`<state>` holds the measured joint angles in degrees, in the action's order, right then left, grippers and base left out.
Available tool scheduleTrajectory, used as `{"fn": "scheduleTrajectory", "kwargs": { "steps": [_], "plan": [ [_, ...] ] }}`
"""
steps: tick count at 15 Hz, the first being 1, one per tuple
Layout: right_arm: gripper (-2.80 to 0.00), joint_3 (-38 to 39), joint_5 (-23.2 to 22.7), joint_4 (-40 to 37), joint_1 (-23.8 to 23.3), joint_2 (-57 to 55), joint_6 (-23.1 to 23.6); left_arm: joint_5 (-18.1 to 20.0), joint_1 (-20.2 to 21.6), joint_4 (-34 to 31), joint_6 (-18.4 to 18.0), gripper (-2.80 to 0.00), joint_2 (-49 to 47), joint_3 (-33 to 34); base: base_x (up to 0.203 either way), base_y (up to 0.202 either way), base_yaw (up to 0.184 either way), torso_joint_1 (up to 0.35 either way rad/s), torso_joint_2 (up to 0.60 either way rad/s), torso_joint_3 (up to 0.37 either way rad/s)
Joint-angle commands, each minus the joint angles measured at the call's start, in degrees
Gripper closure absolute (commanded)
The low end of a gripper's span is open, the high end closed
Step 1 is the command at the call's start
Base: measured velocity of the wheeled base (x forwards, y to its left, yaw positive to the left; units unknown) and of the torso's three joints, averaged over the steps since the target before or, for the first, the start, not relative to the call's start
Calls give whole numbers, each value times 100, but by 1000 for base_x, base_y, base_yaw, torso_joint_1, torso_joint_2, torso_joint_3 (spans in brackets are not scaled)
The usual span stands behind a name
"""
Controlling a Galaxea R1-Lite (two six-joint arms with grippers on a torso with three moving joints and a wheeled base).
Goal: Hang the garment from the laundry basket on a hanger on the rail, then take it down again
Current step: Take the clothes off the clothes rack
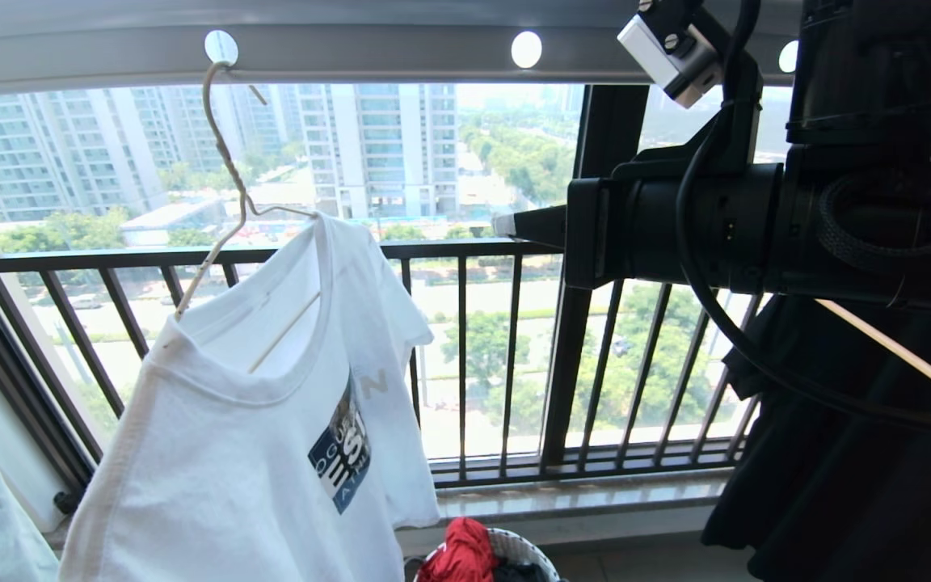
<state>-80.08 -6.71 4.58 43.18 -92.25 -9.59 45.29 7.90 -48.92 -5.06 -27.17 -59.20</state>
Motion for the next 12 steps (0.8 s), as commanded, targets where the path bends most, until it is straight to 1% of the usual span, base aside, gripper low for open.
{"fn": "scheduleTrajectory", "kwargs": {
  "steps": [1,2,3,4,5,7,8,9,10,11,12],
  "plan": [
    [0,443,8,3,-206,418,-10,21,1,58,44,0,-39,-39,0,0,0,0,0,0],
    [0,691,27,-1,-285,621,-12,-37,1,274,182,0,-40,-35,0,0,0,0,0,0],
    [0,966,101,-3,-347,827,-8,-125,-6,597,457,0,-33,-32,0,0,0,0,0,0],
    [0,1288,241,-1,-381,1067,4,-337,-48,926,837,0,-18,-31,0,0,0,0,0,0],
    [0,1577,413,3,-397,1366,23,-428,-200,1136,1054,0,0,-31,0,0,0,0,0,0],
    [0,2014,633,-14,-467,1974,36,-438,-582,1205,1151,0,63,-49,0,0,0,0,0,0],
    [0,2202,747,-62,-617,2282,40,-424,-883,1212,1227,0,113,-64,0,0,0,0,0,0],
    [0,2323,830,-169,-916,2543,41,-391,-1190,1215,1337,0,168,-85,0,0,0,0,0,0],
    [0,2428,865,-320,-1293,2839,33,-337,-1356,1217,1494,0,236,-94,0,0,0,0,0,0],
    [0,2554,889,-482,-1612,3215,20,-305,-1361,1190,1577,0,298,-89,0,0,0,0,0,0],
    [0,2689,911,-627,-1848,3568,11,-332,-1352,1188,1586,0,379,-86,0,0,0,0,0,0]
  ]
}}
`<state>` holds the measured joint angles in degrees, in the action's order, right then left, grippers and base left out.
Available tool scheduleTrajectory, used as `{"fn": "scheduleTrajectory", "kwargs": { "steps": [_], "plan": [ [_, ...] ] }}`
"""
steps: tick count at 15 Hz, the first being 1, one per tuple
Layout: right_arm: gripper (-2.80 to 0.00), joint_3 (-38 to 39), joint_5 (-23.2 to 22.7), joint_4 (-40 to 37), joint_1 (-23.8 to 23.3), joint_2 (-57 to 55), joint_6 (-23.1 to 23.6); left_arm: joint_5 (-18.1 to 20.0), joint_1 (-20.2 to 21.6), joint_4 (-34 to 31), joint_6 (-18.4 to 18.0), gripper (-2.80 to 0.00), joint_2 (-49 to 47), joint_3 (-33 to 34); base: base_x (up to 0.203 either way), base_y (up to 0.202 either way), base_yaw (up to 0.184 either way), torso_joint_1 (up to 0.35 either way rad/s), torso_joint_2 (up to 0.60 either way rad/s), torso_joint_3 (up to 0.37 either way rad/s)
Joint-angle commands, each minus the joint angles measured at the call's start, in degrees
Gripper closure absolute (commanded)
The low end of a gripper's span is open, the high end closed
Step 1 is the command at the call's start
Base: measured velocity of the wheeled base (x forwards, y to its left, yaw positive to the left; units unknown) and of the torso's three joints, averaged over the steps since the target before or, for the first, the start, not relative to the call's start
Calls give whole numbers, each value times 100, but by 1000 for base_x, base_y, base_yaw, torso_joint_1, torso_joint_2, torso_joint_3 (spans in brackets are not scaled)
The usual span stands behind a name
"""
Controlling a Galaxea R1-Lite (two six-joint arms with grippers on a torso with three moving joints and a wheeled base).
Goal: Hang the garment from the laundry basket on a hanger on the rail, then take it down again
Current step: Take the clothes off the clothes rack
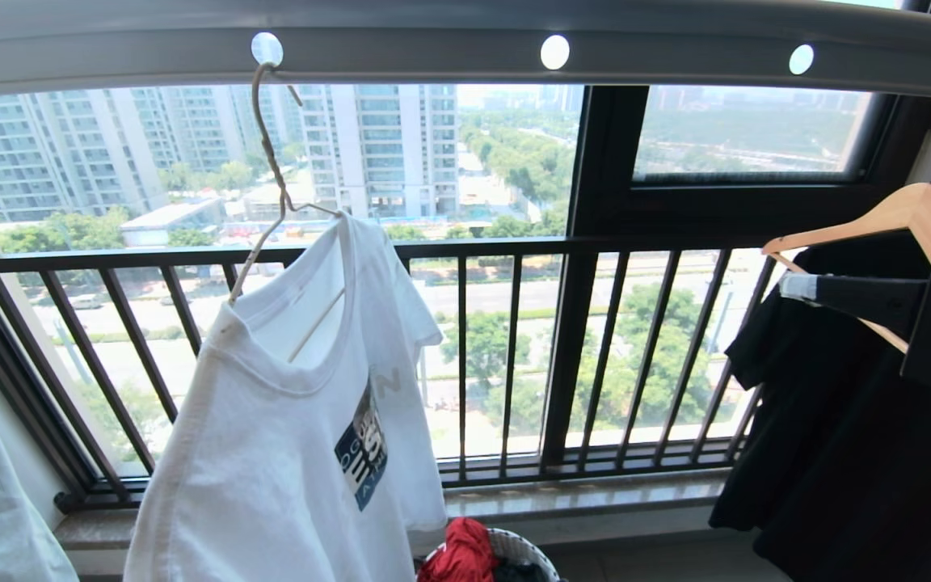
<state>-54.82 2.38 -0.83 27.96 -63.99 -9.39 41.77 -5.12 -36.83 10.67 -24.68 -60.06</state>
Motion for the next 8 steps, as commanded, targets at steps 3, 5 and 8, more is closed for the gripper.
{"fn": "scheduleTrajectory", "kwargs": {
  "steps": [3,5,8],
  "plan": [
    [0,459,114,-699,-860,1873,-16,-524,509,-29,40,0,484,22,0,0,0,0,0,0],
    [0,604,323,-1302,-1029,2617,-9,-932,733,-39,115,0,951,225,0,0,0,0,0,0],
    [0,592,997,-2132,-1153,3432,42,-1209,645,-69,141,0,1468,781,0,0,0,0,0,0]
  ]
}}
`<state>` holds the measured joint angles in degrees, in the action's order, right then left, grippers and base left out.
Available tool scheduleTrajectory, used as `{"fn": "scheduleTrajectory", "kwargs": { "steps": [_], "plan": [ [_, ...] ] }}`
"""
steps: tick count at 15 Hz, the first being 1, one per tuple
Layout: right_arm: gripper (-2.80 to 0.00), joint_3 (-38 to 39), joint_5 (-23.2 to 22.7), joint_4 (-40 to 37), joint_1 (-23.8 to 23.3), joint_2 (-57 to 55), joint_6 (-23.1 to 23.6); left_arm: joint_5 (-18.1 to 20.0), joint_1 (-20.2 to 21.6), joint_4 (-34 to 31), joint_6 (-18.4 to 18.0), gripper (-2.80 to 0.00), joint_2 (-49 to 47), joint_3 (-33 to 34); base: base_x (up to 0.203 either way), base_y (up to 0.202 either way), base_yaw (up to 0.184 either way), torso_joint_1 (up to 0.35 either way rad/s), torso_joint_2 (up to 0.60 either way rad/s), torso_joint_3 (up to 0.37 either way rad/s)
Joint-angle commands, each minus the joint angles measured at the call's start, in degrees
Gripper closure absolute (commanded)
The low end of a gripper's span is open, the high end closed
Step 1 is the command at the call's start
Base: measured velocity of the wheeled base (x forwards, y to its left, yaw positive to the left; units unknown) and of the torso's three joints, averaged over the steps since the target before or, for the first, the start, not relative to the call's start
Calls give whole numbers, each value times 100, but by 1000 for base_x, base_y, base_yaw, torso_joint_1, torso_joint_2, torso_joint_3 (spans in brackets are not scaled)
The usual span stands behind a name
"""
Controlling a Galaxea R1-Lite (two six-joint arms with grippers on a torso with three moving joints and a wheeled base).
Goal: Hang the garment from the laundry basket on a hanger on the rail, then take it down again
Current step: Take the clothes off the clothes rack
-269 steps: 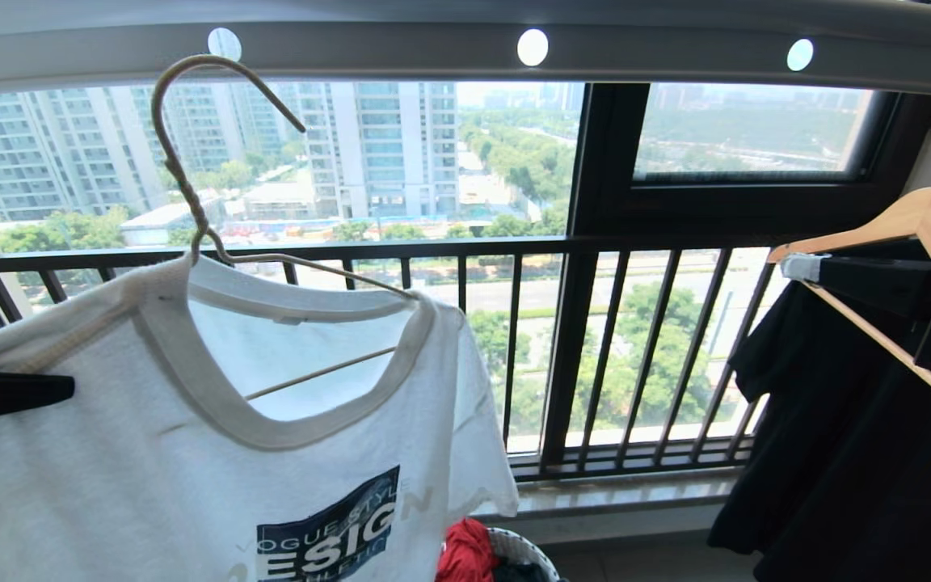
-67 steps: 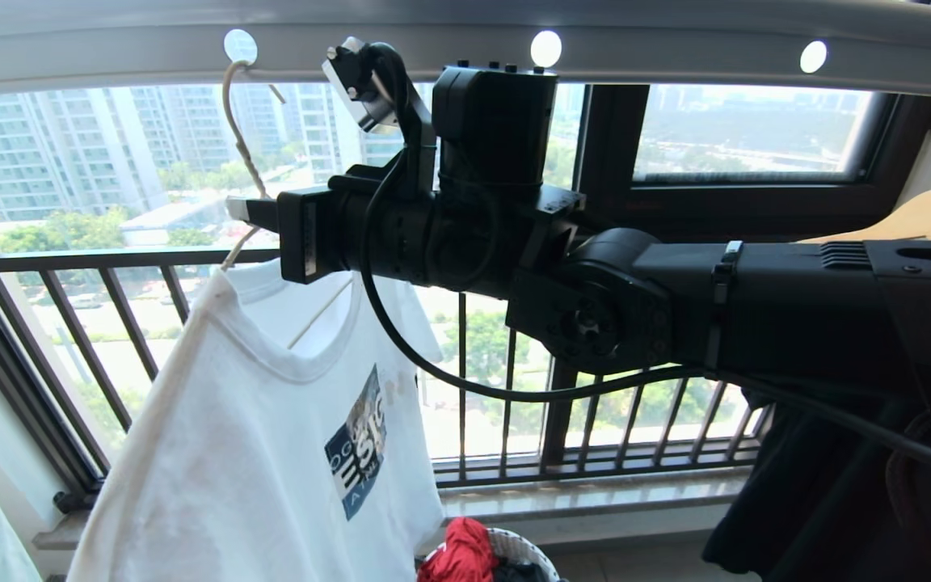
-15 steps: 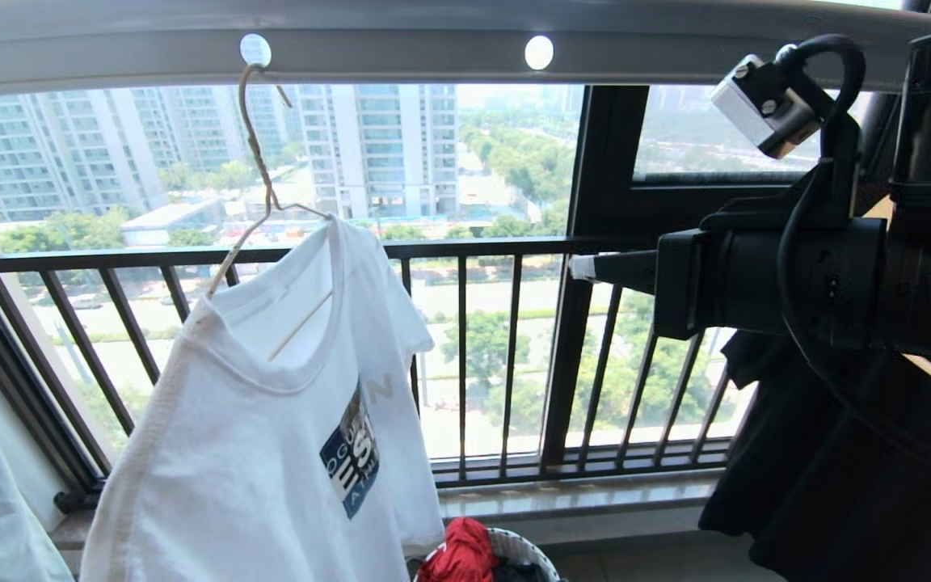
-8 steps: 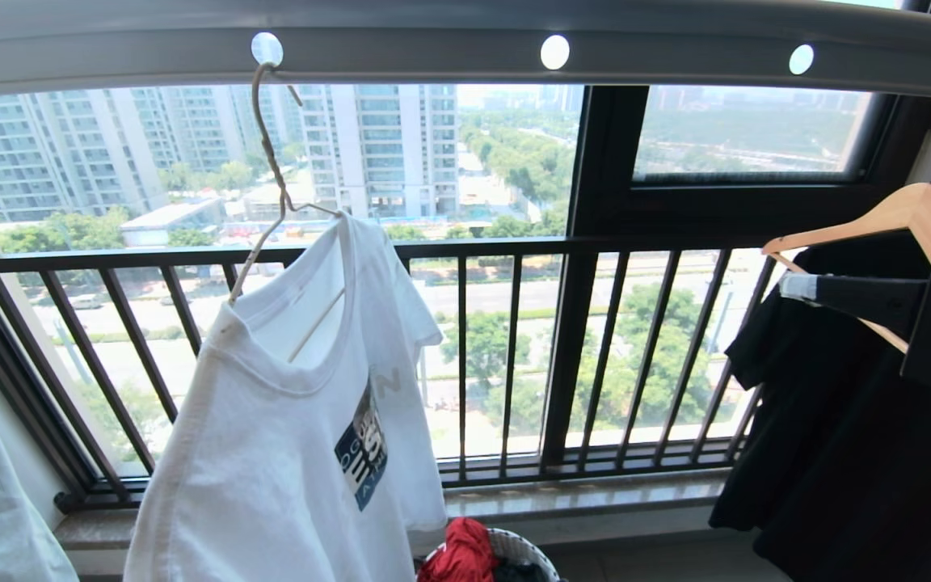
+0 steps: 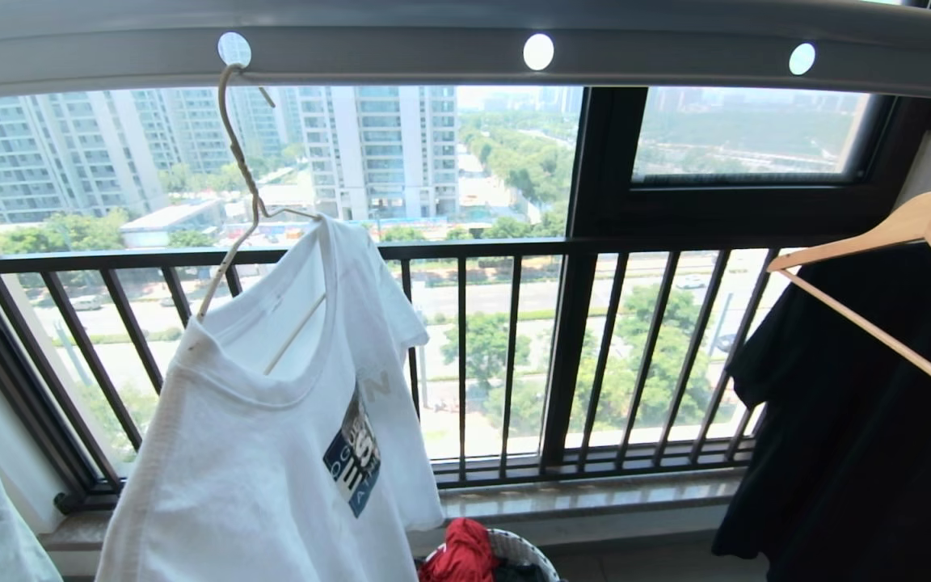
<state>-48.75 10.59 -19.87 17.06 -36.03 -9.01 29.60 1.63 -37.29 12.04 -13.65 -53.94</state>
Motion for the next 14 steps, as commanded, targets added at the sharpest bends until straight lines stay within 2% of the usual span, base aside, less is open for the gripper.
{"fn": "scheduleTrajectory", "kwargs": {
  "steps": [1,4,6,9,12,14],
  "plan": [
    [0,-88,272,-571,-156,824,20,-2,-121,-63,-1,0,538,342,0,0,0,0,0,0],
    [0,-134,282,-1155,-927,1241,76,-18,-160,-88,-40,0,1050,1104,0,0,0,0,0,0],
    [0,47,171,-1243,-1162,1742,147,-76,-162,253,-92,0,1313,1601,0,0,0,0,0,0],
    [0,390,73,-1239,-1314,2056,153,-873,-163,1299,-287,0,1328,2465,0,0,0,0,0,0],
    [0,466,-190,-1236,-1675,2174,238,-1795,-163,2539,-935,0,1185,3378,0,0,0,0,0,0],
    [0,963,-329,-1235,-1737,2560,465,-2011,-163,2638,-1055,0,1312,3580,0,0,0,0,0,0]
  ]
}}
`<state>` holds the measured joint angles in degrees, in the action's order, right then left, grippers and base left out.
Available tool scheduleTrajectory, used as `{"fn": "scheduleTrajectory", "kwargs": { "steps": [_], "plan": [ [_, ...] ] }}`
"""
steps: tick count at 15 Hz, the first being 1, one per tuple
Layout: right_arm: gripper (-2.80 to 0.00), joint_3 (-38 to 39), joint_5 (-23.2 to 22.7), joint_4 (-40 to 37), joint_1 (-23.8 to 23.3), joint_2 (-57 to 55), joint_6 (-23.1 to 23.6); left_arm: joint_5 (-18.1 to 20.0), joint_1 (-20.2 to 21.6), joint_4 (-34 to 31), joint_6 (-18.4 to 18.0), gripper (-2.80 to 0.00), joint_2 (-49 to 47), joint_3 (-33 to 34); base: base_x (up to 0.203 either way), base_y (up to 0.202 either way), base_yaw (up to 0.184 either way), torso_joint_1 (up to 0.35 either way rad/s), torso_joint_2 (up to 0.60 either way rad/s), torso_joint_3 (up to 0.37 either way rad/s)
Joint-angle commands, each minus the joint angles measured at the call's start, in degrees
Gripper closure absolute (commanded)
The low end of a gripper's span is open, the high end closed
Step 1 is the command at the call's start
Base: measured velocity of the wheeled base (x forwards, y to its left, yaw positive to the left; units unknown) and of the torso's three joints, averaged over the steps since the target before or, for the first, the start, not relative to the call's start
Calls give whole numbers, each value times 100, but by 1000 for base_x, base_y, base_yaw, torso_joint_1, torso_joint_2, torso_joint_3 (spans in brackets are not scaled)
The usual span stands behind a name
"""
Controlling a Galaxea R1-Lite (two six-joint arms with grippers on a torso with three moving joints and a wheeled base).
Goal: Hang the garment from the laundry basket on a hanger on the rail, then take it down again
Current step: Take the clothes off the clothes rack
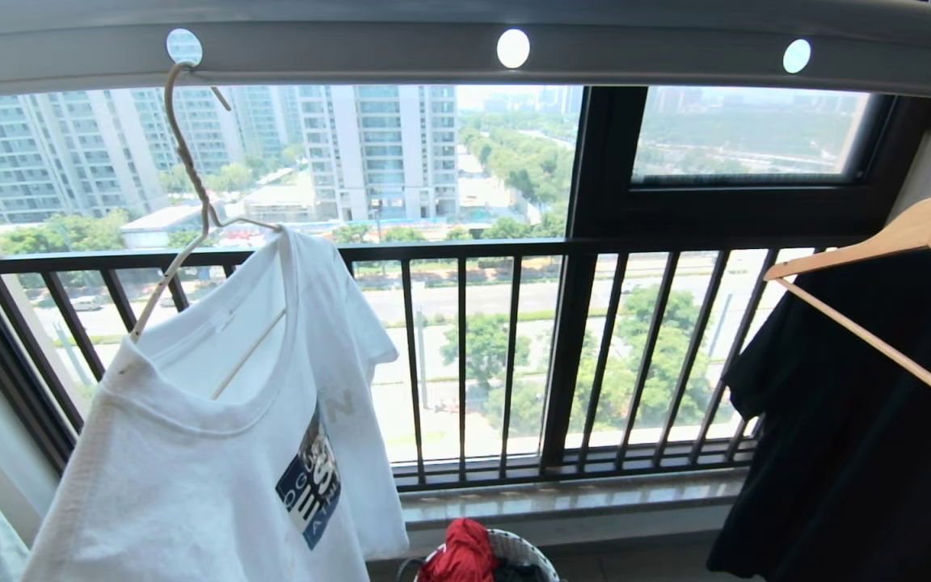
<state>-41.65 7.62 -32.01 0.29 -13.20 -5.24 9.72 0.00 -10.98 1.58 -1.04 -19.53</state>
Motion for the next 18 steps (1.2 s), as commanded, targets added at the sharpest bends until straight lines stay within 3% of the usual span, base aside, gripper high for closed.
{"fn": "scheduleTrajectory", "kwargs": {
  "steps": [1,3,5,7,9,14,18],
  "plan": [
    [0,597,-93,11,-61,479,199,-196,0,15,-70,0,95,219,0,0,0,0,0,0],
    [0,1482,-175,442,-25,826,269,-560,0,24,-400,0,95,432,0,0,0,0,0,0],
    [0,2461,-361,1470,-5,1189,333,-788,0,72,-846,0,95,794,0,0,0,0,0,0],
    [0,3141,-561,2422,3,1295,363,-832,0,483,-943,0,95,1344,0,0,0,0,0,0],
    [0,3513,-810,2734,6,1326,381,-819,0,1103,-1029,0,95,1898,0,0,0,0,0,0],
    [0,4104,-841,2998,7,1323,547,-673,0,1115,-940,0,-19,1953,0,0,0,0,0,0],
    [0,4104,-830,3005,7,1320,412,-808,0,1124,-466,0,95,1953,0,0,0,0,0,0]
  ]
}}
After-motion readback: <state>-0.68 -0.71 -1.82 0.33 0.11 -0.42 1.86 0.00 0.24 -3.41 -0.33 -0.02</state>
